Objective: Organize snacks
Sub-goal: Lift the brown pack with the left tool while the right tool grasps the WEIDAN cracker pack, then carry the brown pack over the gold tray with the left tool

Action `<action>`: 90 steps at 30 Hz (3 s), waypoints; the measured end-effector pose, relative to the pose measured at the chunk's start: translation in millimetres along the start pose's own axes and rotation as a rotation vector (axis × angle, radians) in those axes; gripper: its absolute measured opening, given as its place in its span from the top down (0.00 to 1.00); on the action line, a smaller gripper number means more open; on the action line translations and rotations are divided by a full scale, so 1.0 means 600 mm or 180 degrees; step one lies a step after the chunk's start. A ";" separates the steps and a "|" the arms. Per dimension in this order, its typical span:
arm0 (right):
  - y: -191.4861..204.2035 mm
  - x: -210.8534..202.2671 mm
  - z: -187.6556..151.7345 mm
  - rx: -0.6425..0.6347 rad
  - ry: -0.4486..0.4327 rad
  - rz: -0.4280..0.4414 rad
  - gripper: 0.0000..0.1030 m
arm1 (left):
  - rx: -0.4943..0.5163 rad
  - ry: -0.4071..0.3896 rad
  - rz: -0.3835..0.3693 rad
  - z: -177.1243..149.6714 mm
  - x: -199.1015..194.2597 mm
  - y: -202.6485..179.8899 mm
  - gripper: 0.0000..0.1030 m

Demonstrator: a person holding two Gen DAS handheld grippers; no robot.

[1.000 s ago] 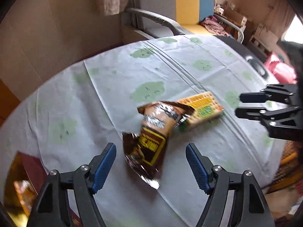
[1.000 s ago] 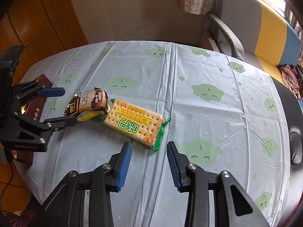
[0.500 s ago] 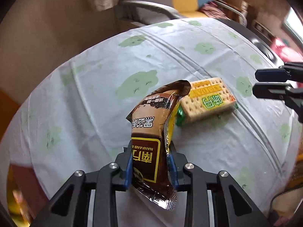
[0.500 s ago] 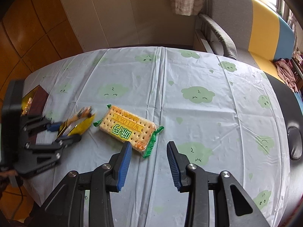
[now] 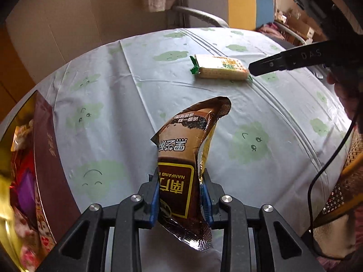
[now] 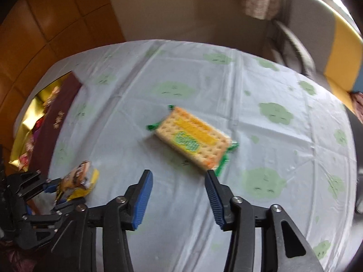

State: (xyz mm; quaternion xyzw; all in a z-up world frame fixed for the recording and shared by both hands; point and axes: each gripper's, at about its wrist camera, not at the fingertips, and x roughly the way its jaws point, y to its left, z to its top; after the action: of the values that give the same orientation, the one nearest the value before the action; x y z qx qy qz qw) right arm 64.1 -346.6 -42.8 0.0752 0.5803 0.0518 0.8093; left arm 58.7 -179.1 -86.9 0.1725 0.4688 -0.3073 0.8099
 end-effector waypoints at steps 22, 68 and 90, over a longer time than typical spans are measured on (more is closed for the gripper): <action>0.015 0.114 0.103 -0.0879 0.0552 -0.0344 0.45 | -0.0111 -0.0193 -0.0155 -0.011 -0.009 0.012 0.69; 0.075 0.092 -0.014 -0.0712 0.0351 0.0001 0.54 | -0.0178 -0.0186 -0.0227 0.008 -0.025 0.004 0.71; 0.100 0.090 -0.034 -0.0940 0.0262 -0.0157 0.54 | -0.0498 -0.0311 0.0206 -0.017 -0.087 0.023 0.71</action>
State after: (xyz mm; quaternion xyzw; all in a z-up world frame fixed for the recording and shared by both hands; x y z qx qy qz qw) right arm 62.1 -277.2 -88.6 -0.0611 0.6007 0.1197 0.7881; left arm 41.7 -145.1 -47.1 0.1085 0.4455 -0.2515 0.8524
